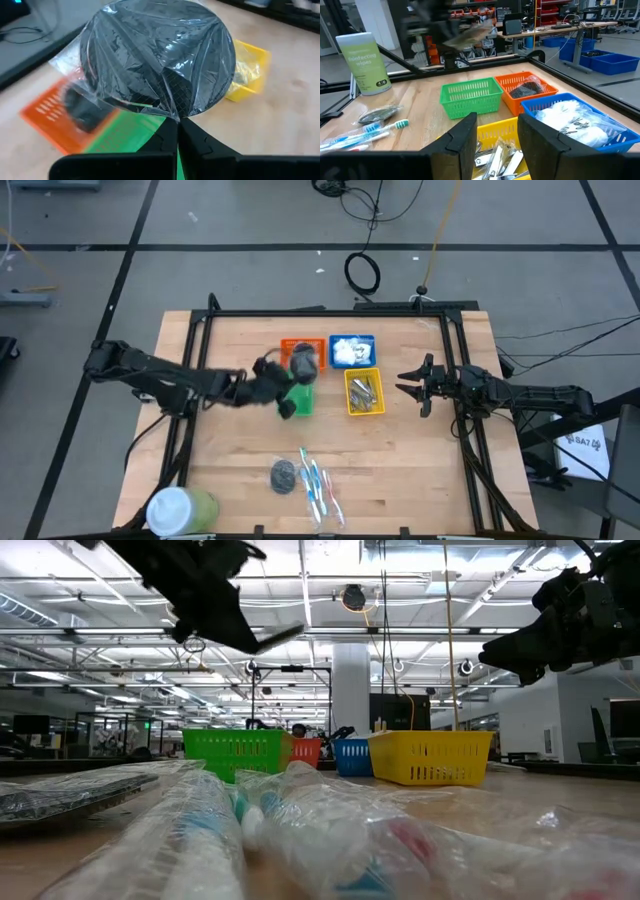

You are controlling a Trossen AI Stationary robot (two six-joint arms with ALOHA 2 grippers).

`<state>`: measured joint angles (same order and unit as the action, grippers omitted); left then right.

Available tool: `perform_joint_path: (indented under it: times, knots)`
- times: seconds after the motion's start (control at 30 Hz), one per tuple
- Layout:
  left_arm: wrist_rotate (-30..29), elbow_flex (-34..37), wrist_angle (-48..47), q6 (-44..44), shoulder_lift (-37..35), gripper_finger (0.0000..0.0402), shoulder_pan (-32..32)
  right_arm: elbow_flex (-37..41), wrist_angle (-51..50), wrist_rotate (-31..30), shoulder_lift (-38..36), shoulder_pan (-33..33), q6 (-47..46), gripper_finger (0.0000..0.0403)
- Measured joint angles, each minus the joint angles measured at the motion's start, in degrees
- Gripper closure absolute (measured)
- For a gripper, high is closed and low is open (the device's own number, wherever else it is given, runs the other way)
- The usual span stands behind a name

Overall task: Pick & Place Travel size toiletries
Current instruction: Put the black hairbrush into the orange bin

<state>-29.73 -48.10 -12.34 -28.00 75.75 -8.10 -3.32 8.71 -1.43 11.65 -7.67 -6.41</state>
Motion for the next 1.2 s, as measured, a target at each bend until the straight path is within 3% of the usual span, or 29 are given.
perform_joint_path:
  times: [0.27, 0.43, 0.93, 1.2]
  knots:
    - [8.16, 0.00, 0.22, 5.33, 0.00, 0.0401, 16.71, 0.01, 0.00, 0.01, 0.00, 0.00, 0.01, 0.0273]
    - [12.00, 0.00, 0.27, 8.57, 0.14, 0.0401, 22.30, 0.00, 0.00, 0.02, 0.00, 0.00, 0.01, 0.0273]
    - [17.92, -0.02, 8.10, 9.67, 16.23, 0.0401, 26.34, 0.01, 0.02, 0.00, -0.01, -0.01, 0.00, 0.0273]
    - [18.16, -0.02, 9.33, 9.74, 18.03, 0.0399, 26.30, 0.00, 0.02, 0.00, -0.01, -0.01, 0.01, 0.0273]
